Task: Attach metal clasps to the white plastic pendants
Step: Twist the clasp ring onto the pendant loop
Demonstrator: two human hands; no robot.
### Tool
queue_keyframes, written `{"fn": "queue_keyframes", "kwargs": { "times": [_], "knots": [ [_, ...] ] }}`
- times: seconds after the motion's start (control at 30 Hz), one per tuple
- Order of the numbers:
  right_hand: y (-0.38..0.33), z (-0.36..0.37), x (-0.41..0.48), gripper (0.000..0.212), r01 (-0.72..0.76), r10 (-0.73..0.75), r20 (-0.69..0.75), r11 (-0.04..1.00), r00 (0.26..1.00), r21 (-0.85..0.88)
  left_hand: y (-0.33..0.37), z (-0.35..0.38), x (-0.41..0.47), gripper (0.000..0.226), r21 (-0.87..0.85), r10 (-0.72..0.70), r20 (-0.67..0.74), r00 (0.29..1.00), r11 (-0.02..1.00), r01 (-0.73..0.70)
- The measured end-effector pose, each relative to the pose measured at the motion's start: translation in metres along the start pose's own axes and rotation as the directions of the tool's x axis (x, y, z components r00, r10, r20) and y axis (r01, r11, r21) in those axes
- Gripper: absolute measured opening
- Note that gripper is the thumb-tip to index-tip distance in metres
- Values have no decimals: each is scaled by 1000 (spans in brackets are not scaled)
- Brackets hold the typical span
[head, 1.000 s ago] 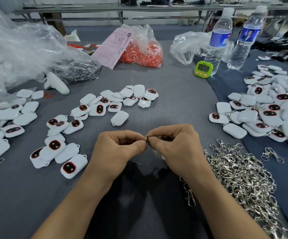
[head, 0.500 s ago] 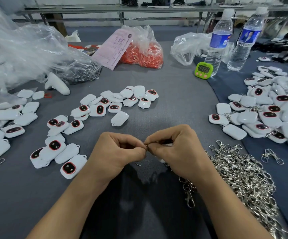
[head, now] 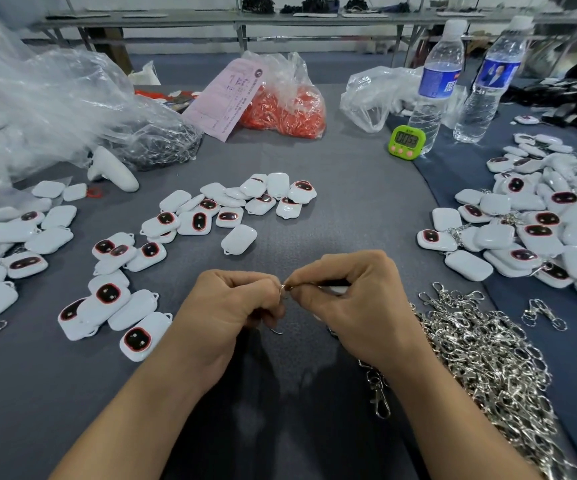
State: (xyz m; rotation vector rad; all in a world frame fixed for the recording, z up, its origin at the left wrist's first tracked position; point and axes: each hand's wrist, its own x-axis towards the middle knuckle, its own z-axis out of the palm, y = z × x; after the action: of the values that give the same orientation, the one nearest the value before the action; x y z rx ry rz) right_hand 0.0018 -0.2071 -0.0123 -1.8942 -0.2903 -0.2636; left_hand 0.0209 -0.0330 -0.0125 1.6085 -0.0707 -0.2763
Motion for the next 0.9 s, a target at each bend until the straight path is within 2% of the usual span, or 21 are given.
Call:
{"fn": "queue_keyframes", "kwargs": {
  "times": [0.03,0.1,0.13,0.17,0.2,0.27,0.33,0.4,0.47,0.53,0.63,0.8,0.9],
  "knots": [
    [0,0,0,19,0,0,-5,1000,1000,-20,0,0,0,21,1,-3,4,1000,1000,3],
    [1,3,0,17,-50,48,-29,996,998,-73,0,3,-2,18,6,21,-86,996,1000,-21],
    [1,5,0,16,-105,101,-54,990,993,-90,-1,5,-3,15,84,80,-171,982,994,-66],
    [3,7,1,14,-171,164,-85,981,983,-89,-3,6,-4,14,234,179,-254,951,965,-119],
    [4,9,2,11,-248,241,-113,968,964,-49,-4,6,-5,13,412,302,-302,904,897,-162],
    [7,8,7,8,-403,424,-108,898,899,177,-6,4,-8,10,679,487,-281,827,709,-187],
    [8,2,11,19,-499,555,9,741,832,449,-8,2,-9,5,807,548,-200,812,562,-180],
    [9,-3,11,22,-531,567,126,638,814,558,-11,3,-8,8,852,563,-135,815,486,-195],
    [10,-3,9,9,-518,511,151,721,846,461,-10,5,-8,4,817,565,-126,816,525,-237],
    [10,0,6,18,-452,441,109,835,891,315,-7,7,-9,7,712,523,-162,837,649,-268],
    [11,8,5,27,-372,377,16,904,926,211,-4,10,-10,12,553,453,-222,863,788,-271],
    [12,11,6,15,-323,323,24,939,946,114,-3,12,-9,12,520,436,-215,874,809,-275],
    [14,11,5,19,-288,290,-33,955,956,71,-4,11,-9,11,527,433,-212,876,806,-270]
  ]
}}
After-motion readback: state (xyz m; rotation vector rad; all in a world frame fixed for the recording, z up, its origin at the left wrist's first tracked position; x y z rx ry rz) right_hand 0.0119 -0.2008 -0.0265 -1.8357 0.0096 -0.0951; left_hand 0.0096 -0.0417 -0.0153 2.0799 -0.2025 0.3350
